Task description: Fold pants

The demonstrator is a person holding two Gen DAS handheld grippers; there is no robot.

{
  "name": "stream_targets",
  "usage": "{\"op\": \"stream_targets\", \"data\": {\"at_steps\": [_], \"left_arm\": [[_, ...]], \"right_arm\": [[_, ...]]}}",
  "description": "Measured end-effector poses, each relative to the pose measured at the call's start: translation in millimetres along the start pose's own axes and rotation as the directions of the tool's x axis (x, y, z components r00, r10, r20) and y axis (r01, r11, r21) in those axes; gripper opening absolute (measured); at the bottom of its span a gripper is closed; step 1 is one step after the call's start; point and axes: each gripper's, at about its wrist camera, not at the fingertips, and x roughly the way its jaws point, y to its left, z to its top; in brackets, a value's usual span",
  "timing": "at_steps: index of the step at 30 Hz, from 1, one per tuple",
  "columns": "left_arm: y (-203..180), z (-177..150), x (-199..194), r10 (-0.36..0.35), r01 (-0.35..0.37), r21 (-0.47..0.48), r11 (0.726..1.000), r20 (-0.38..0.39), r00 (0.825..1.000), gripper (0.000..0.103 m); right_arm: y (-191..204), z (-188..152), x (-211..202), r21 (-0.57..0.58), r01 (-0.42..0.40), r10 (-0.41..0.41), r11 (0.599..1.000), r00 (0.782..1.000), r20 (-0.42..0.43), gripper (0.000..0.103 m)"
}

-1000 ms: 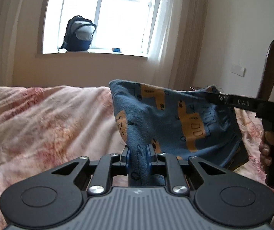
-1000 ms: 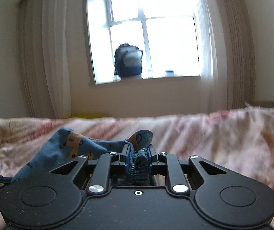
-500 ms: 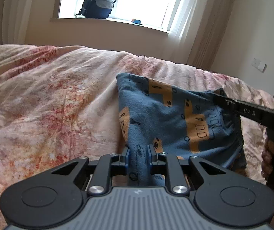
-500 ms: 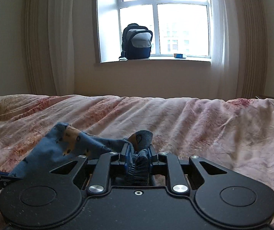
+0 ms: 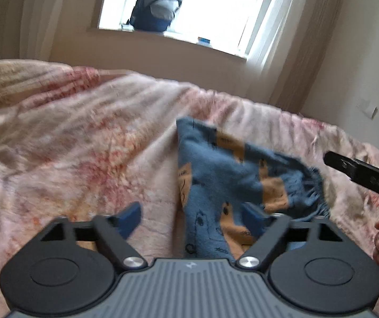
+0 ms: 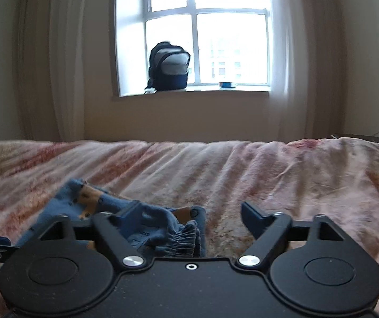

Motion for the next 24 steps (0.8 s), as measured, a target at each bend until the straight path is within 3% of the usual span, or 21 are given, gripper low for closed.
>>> {"op": "stream_targets", "data": {"at_steps": [1,2,6,10,14,18,24], "left_arm": [[-0.8,0.1,-8.8,0.006,-0.007,0.007,1.0,0.024,1.0,0.099],[-2.1,-0.7,-18.9,0.015,-0.016,0.022,1.0,0.048,0.999,0.101],[-10.1,-2.8,-56.8,0.044,-0.052,0.069,0.996,0.113,0.993,0.103],[-13.0,-21.8,-91.3,0.091,-0.097,0.042,0.994,0.138,0.986,0.103],[-11.6,-50.6,-115.7,0.111,-0.116,0.039,0.992,0.121,0.986,0.103],[-7.4,-66.2,-130.8,0.147,-0.149,0.013,0.989,0.092,0.985,0.103],[0.2,-77.1,-139.7,0.156,-0.154,-0.026,0.988,0.074,0.985,0.103]], "right_arm": [[1.6,2.4,-8.5,-0.003,0.011,-0.011,1.0,1.0,0.016,0.101],[3.1,4.9,-20.2,-0.002,0.027,-0.027,1.0,0.999,0.042,0.102],[4.7,7.9,-61.5,0.099,0.051,-0.06,0.994,0.994,0.093,0.102],[13.7,3.7,-100.6,0.168,0.036,-0.056,0.985,0.991,0.118,0.102],[29.5,-15.0,-135.5,0.208,0.015,-0.033,0.978,0.996,0.087,0.102],[43.6,-30.2,-153.3,0.195,-0.009,0.01,0.981,1.0,-0.004,0.103],[62.0,-38.1,-178.0,0.127,0.016,-0.019,0.992,0.999,0.027,0.103]]}}
